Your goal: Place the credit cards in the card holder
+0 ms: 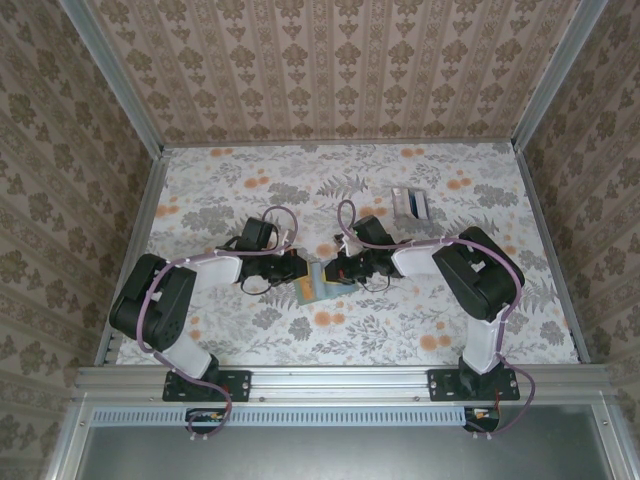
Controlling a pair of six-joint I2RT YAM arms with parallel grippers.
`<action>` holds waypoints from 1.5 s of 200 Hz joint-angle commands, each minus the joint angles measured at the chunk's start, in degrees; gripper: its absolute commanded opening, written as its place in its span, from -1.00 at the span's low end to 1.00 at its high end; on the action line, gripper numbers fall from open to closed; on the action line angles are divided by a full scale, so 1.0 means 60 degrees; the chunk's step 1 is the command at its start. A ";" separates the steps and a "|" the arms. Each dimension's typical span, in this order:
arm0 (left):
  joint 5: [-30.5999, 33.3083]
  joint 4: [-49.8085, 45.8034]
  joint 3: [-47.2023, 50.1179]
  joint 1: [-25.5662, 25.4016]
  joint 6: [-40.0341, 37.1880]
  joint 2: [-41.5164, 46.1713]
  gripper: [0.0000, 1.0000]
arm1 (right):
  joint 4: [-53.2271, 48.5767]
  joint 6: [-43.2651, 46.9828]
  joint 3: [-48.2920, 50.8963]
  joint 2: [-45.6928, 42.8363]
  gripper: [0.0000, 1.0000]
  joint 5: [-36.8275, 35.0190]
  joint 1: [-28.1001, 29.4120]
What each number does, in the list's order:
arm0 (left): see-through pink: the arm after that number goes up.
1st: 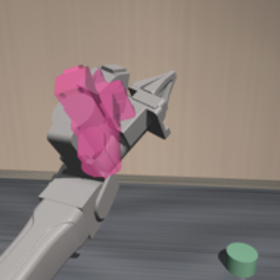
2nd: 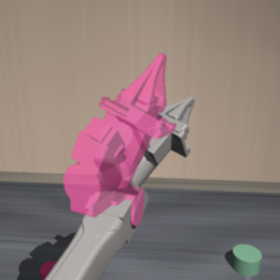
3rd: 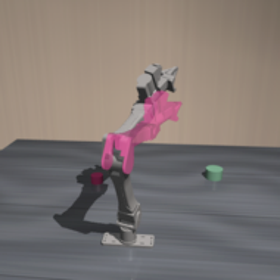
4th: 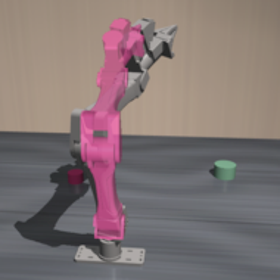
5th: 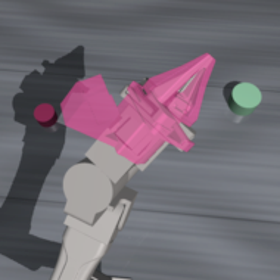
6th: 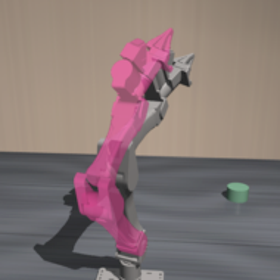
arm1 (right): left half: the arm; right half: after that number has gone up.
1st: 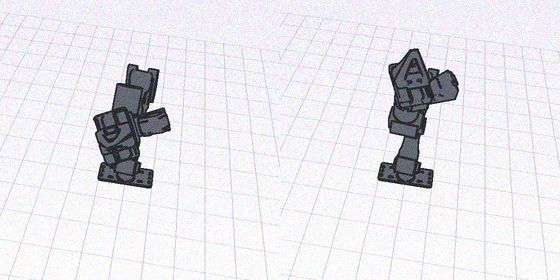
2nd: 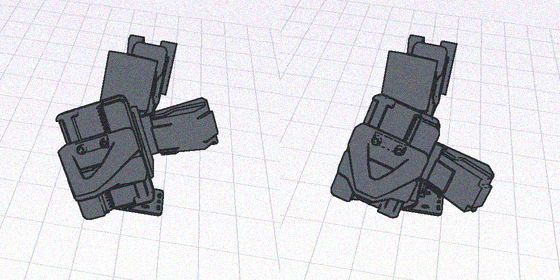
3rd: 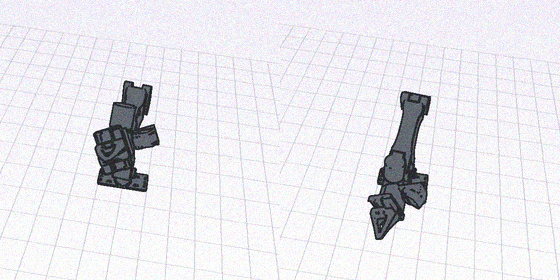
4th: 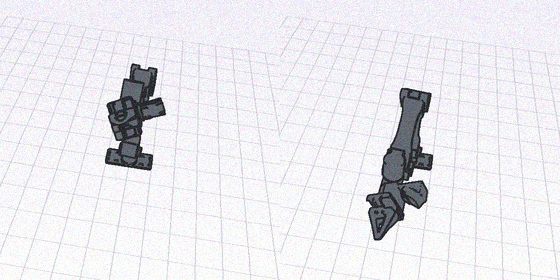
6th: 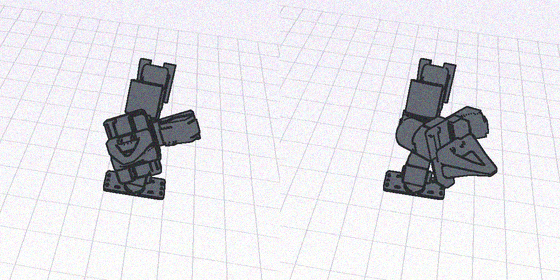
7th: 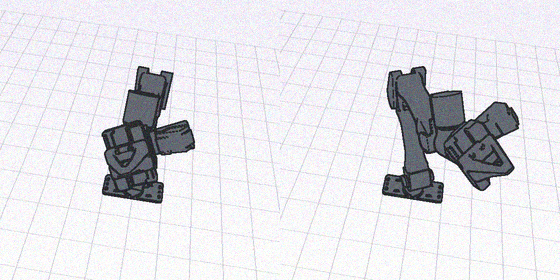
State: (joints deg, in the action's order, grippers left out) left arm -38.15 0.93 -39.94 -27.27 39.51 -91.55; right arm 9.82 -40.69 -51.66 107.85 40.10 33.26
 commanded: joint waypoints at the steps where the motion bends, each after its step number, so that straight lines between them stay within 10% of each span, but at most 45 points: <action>1: 0.0009 -0.0024 0.0049 0.0099 0.0094 0.0225 -0.79 | -0.0731 0.0247 -0.0213 -0.0040 -0.97 -0.0619 -0.0020; 198: -0.0241 -0.0499 0.0105 0.0309 -0.0311 0.0962 -0.61 | -0.4367 0.2066 -0.0867 -0.1429 -1.00 -0.3341 -0.0476; 300: -0.0106 -0.0264 -0.1588 -0.1047 -0.0258 -0.0563 -0.61 | -0.5587 0.2446 -0.0996 -0.3708 -0.31 -0.5203 -0.1519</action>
State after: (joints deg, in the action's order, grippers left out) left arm -38.30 -1.17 -46.74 -33.01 38.37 -92.31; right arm -20.29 -27.70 -55.83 90.02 12.14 27.57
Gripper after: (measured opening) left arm 0.197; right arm 0.317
